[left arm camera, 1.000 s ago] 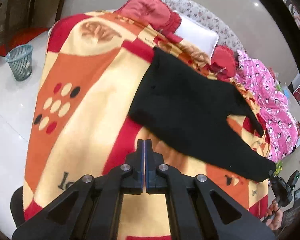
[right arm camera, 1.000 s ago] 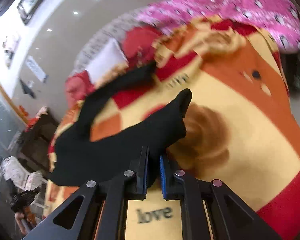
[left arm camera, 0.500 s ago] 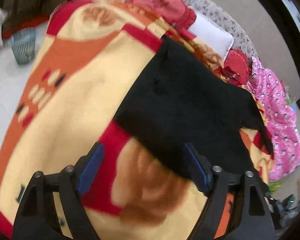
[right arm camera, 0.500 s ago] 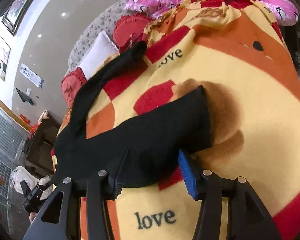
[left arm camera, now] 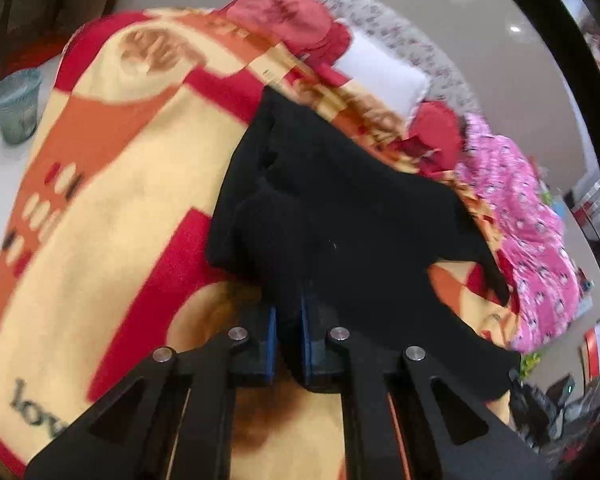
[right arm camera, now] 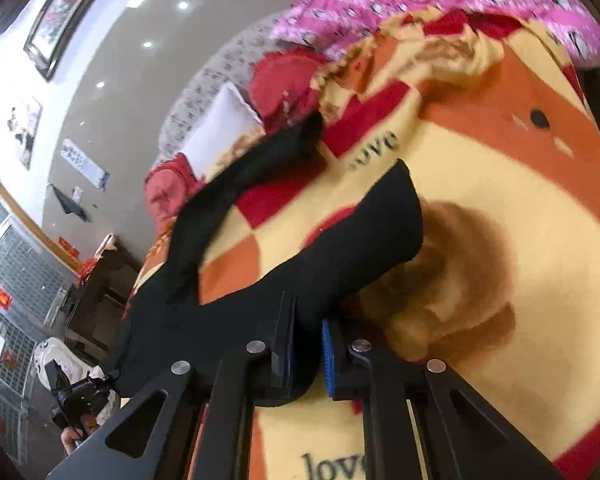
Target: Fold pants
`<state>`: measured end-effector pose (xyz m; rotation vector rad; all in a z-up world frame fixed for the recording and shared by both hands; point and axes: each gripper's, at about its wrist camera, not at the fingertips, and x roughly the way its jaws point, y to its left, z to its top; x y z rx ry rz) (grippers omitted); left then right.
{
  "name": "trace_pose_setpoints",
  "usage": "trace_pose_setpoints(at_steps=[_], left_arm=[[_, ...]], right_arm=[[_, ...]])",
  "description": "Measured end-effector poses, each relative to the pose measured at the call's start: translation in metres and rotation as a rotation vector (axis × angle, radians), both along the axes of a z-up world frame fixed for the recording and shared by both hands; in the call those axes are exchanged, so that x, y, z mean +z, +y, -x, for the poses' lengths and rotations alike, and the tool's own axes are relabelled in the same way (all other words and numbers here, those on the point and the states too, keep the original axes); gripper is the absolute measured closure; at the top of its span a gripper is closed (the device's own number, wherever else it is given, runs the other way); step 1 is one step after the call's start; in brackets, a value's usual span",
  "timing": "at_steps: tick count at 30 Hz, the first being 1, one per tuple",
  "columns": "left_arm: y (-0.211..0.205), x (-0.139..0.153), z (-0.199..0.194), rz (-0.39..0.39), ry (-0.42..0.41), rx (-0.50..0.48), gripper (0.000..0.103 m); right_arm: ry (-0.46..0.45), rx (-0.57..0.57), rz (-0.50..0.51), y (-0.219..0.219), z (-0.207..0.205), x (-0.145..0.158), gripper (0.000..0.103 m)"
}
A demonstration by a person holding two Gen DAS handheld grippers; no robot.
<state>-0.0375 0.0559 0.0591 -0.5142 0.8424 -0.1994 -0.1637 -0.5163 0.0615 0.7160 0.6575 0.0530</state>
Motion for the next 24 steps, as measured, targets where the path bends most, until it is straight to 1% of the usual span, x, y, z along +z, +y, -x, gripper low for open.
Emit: trace_pose_setpoints(at_steps=[2, 5, 7, 8, 9, 11, 12, 13, 14, 15, 16, 17, 18, 19, 20, 21, 22, 23, 24], left_arm=[[0.002, 0.012, 0.012, 0.003, -0.019, -0.027, 0.096], [0.016, 0.017, 0.032, 0.051, 0.002, -0.053, 0.096], [0.021, 0.017, 0.045, 0.041, 0.006, -0.058, 0.096], [0.023, 0.014, 0.054, 0.017, 0.005, -0.068, 0.096], [0.025, 0.010, 0.055, -0.002, 0.011, -0.068, 0.095], [0.027, -0.009, 0.056, -0.045, 0.055, -0.045, 0.092], [0.026, -0.016, 0.056, -0.065, 0.072, -0.031, 0.090], [0.026, -0.024, 0.057, -0.083, 0.089, -0.014, 0.089], [0.025, -0.030, 0.055, -0.099, 0.103, -0.007, 0.089], [0.024, -0.038, 0.054, -0.111, 0.117, 0.000, 0.084], [0.024, -0.039, 0.054, -0.121, 0.118, 0.010, 0.078], [0.024, -0.037, 0.057, -0.133, 0.107, 0.020, 0.074], [0.025, -0.033, 0.059, -0.147, 0.102, 0.030, 0.064], [0.027, -0.027, 0.063, -0.169, 0.089, 0.045, 0.058], [0.029, -0.020, 0.066, -0.195, 0.068, 0.061, 0.057], [0.031, -0.010, 0.071, -0.228, 0.039, 0.080, 0.056], [0.033, -0.001, 0.076, -0.255, 0.008, 0.100, 0.049], [0.035, 0.010, 0.080, -0.270, -0.026, 0.119, 0.045], [0.035, 0.015, 0.082, -0.275, -0.048, 0.123, 0.041]], right_arm=[[-0.025, 0.014, 0.020, 0.003, 0.008, 0.015, 0.093], [-0.074, 0.032, 0.012, 0.006, 0.027, 0.033, 0.093], [-0.095, 0.043, 0.004, 0.006, 0.042, 0.040, 0.093], [-0.088, 0.047, 0.014, 0.006, 0.049, 0.041, 0.093], [-0.069, 0.054, 0.032, 0.008, 0.054, 0.039, 0.093], [-0.006, 0.067, 0.074, 0.013, 0.057, 0.029, 0.091], [0.037, 0.071, 0.093, 0.015, 0.055, 0.020, 0.089], [0.080, 0.068, 0.122, 0.017, 0.052, 0.012, 0.084], [0.147, 0.046, 0.185, 0.020, 0.047, 0.003, 0.081], [0.198, 0.029, 0.243, 0.022, 0.042, -0.002, 0.081], [0.221, 0.029, 0.268, 0.025, 0.039, -0.003, 0.080], [0.222, 0.031, 0.274, 0.027, 0.040, 0.000, 0.077], [0.210, 0.027, 0.279, 0.028, 0.042, 0.006, 0.076], [0.192, 0.017, 0.297, 0.029, 0.044, 0.015, 0.068], [0.181, -0.003, 0.328, 0.030, 0.048, 0.023, 0.058], [0.174, -0.024, 0.358, 0.030, 0.050, 0.031, 0.054], [0.157, -0.040, 0.387, 0.032, 0.054, 0.040, 0.053], [0.121, -0.029, 0.399, 0.036, 0.056, 0.050, 0.053], [0.094, -0.004, 0.390, 0.040, 0.055, 0.056, 0.053]])
